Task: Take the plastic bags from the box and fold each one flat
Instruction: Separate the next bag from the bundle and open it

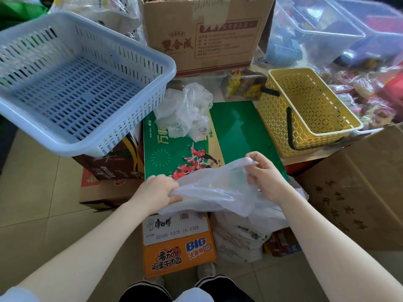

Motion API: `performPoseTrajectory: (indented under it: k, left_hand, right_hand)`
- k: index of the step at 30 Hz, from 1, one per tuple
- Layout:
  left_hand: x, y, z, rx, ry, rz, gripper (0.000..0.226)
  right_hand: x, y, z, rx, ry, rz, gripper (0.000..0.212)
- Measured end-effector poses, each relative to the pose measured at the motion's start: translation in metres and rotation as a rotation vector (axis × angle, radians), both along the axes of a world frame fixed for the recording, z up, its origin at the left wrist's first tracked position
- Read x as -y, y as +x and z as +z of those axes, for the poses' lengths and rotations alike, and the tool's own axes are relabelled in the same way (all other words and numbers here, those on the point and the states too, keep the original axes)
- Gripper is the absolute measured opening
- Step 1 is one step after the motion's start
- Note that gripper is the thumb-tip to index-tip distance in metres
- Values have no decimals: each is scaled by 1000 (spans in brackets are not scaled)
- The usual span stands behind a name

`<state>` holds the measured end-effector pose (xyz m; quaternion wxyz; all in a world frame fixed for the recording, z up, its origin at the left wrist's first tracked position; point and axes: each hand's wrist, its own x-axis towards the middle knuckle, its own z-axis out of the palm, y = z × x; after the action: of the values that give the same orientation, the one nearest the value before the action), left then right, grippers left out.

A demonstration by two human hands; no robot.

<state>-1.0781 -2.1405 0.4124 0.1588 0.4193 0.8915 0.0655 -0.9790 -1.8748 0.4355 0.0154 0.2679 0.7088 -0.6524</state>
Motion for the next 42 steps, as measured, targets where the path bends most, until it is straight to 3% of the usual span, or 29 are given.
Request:
performPoseTrajectory:
  k: [2, 5, 7, 9, 11, 13, 15, 17, 18, 21, 23, 26, 27, 30, 32, 34, 37, 42]
  left_hand:
    - [5, -2, -5, -177, 220, -21, 33]
    - [11, -6, -5, -238, 384, -46, 26]
    - [14, -8, -4, -171, 346, 10, 24]
    - [19, -12, -7, -106, 234, 137, 22]
    - [26, -18, -13, -69, 121, 200, 30]
    - [29, -19, -18, -39, 109, 222, 37]
    - [30, -19, -25, 95, 159, 253, 39]
    - [28, -19, -30, 283, 183, 240, 39]
    - [25, -19, -33, 321, 176, 214, 35]
    - [19, -20, -36, 326, 160, 236, 29]
    - [16, -20, -36, 289, 155, 277, 30]
    - [14, -19, -33, 300, 225, 330, 34]
    - [13, -17, -31, 306, 249, 323, 34]
    - [8, -12, -27, 235, 331, 263, 38]
    - [1, -9, -22, 199, 398, 216, 38]
    - [-9, -4, -14, 199, 464, 166, 39]
    - [-19, 2, 1, 197, 559, 72, 42]
    - [-14, 4, 14, 152, 708, 14, 51]
  right_hand:
    - [-6, 0, 0, 81, 195, 18, 8]
    - [-18, 5, -1, 263, 448, 189, 31]
    - [-25, 10, 1, 356, 520, 344, 31]
    - [-31, 15, 1, 430, 639, 488, 16]
    - [-33, 17, -3, 444, 688, 444, 11]
    - [-33, 18, -6, 388, 398, 83, 10]
    - [-34, 15, -7, 312, -182, -289, 13]
    - [-33, 15, -5, 219, -708, -467, 17]
    - [-33, 15, -4, 152, -869, -501, 22]
    - [-34, 18, 0, -46, -1034, -491, 61]
    - [-40, 19, 3, -147, -1041, -542, 66]
    - [-44, 14, 3, -101, -768, -651, 30]
    - [-45, 11, 2, 16, -543, -636, 27]
    - [-39, 12, -11, 398, 417, -394, 42]
    - [-23, 9, -9, 223, 745, -190, 40]
    - [2, 2, -2, -64, 756, 136, 25]
    - [37, -11, -2, -218, 802, 570, 23]
    - [61, -23, -4, -253, 838, 633, 32]
